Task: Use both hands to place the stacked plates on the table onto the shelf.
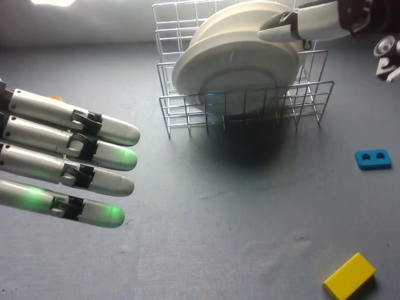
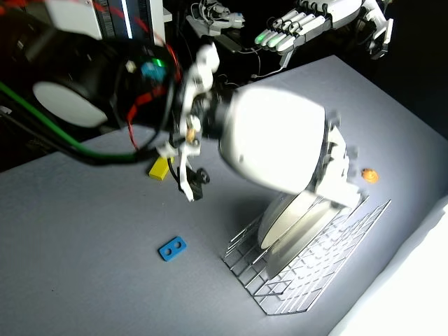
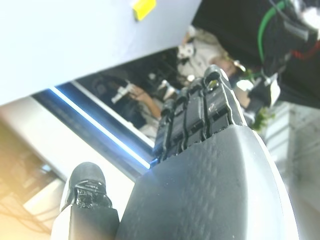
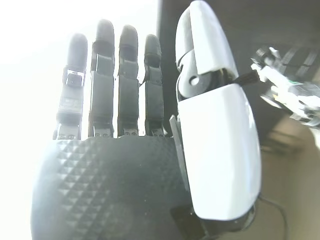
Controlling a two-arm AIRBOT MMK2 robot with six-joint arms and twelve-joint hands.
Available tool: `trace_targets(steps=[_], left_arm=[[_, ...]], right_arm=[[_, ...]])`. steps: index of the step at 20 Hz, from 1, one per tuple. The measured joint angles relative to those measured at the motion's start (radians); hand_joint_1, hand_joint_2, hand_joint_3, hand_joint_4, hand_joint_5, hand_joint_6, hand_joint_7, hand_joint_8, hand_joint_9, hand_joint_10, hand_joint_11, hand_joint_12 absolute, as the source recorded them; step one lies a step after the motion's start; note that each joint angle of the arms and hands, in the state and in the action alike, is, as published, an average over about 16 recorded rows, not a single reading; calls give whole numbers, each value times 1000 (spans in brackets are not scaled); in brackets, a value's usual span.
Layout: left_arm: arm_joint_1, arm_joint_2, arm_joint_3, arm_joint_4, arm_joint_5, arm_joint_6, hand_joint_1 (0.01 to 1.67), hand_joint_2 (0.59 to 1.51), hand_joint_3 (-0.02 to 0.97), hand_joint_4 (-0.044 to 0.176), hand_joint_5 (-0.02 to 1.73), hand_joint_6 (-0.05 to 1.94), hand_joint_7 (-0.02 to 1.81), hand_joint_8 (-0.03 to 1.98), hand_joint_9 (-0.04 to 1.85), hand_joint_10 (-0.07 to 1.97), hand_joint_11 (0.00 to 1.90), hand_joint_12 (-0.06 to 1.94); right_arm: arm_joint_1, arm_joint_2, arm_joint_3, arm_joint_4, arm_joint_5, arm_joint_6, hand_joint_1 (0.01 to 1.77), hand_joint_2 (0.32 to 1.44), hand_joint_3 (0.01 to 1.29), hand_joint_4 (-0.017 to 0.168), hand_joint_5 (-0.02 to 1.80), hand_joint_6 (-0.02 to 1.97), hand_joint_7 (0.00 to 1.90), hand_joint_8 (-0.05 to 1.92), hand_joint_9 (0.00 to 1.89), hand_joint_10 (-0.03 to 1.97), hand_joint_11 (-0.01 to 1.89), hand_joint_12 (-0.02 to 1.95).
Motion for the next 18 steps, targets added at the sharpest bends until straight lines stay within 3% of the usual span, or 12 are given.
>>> trace_targets(steps=[4,8,10,16,18], left_arm=[[2,0,3,7,-1,2,15,1183,5,0,122,13,130,42,105,8,38,245],[3,-1,5,10,-2,2,25,1188,5,11,316,117,346,275,271,386,162,696],[3,-1,8,11,-2,2,31,1179,5,33,475,290,524,450,435,575,286,921],[4,-1,15,10,-4,2,243,1207,1,95,948,861,1071,1064,994,1233,783,1619],[5,0,16,10,-5,2,292,1209,0,111,1055,1008,1189,1241,1109,1424,908,1757]], right_arm=[[-6,78,-92,-129,29,17,1151,1044,10,0,658,36,696,13,667,16,165,1033],[-37,157,-180,-277,68,85,947,1056,11,2,707,111,760,111,723,123,282,1153],[-59,193,-214,-353,92,136,816,1064,11,5,775,311,834,319,807,339,442,1263],[-126,271,-275,-546,156,290,535,1157,11,63,1052,1008,1131,1020,1132,1046,1021,1593],[-139,287,-286,-594,171,326,461,1179,11,74,1118,1175,1204,1191,1211,1220,1164,1682]])
